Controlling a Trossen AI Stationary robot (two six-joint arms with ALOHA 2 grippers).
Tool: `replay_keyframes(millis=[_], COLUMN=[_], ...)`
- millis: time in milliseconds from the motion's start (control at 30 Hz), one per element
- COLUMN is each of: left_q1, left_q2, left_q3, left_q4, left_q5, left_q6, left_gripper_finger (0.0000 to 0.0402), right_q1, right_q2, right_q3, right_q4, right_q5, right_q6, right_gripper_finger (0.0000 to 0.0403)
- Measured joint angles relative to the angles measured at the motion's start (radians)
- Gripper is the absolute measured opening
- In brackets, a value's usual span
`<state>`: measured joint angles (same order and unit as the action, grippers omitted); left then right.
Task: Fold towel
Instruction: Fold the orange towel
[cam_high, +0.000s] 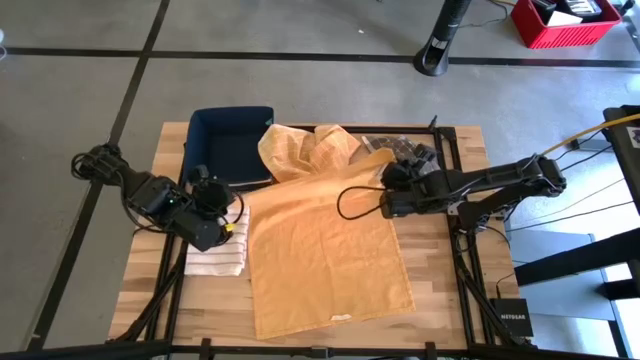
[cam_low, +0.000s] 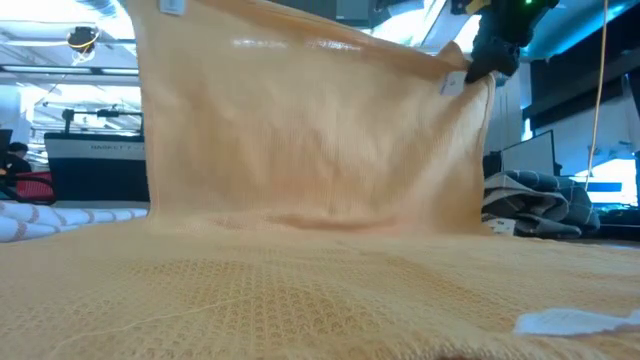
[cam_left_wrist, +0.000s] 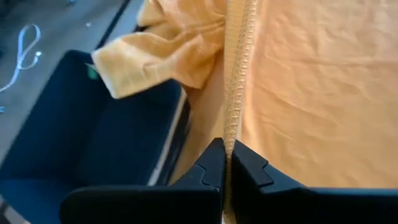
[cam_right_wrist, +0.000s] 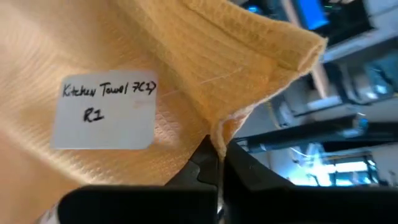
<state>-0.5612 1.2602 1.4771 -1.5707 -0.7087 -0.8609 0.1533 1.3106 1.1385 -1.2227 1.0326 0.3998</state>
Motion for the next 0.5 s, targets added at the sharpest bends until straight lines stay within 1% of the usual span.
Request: replay_keyframes(millis=[67,133,267,500], left_q1=[-0.016,-0.037,-0.074,-0.126], left_q2=[0.0,0.0,0.0,0.0], left_q3=[-0.011,-0.033,-0.104,-0.229], left_q4=[0.001,0.003,0.045,0.21], left_q5=[0.012,0.026,0.05,0.101], left_q6=[-0.031,-0.07,-0.107,-0.159], left_gripper_finger=[0.0003,0.0003,0.0003,0.0003], right_q1=[0.024,0.051,0.132,0.311], right_q2=[0.0,0.0,0.0,0.0], right_q3=[0.0,0.0,0.0,-0.002], right_q4=[-0.012,-0.023,-0.033,-0.077], right_q5=[-0.036,-0.043,-0.083,-0.161], right_q6=[0.016,0.039,0.064,0.155], right_gripper_finger=[0.0003,0.0003,0.0003,0.0003])
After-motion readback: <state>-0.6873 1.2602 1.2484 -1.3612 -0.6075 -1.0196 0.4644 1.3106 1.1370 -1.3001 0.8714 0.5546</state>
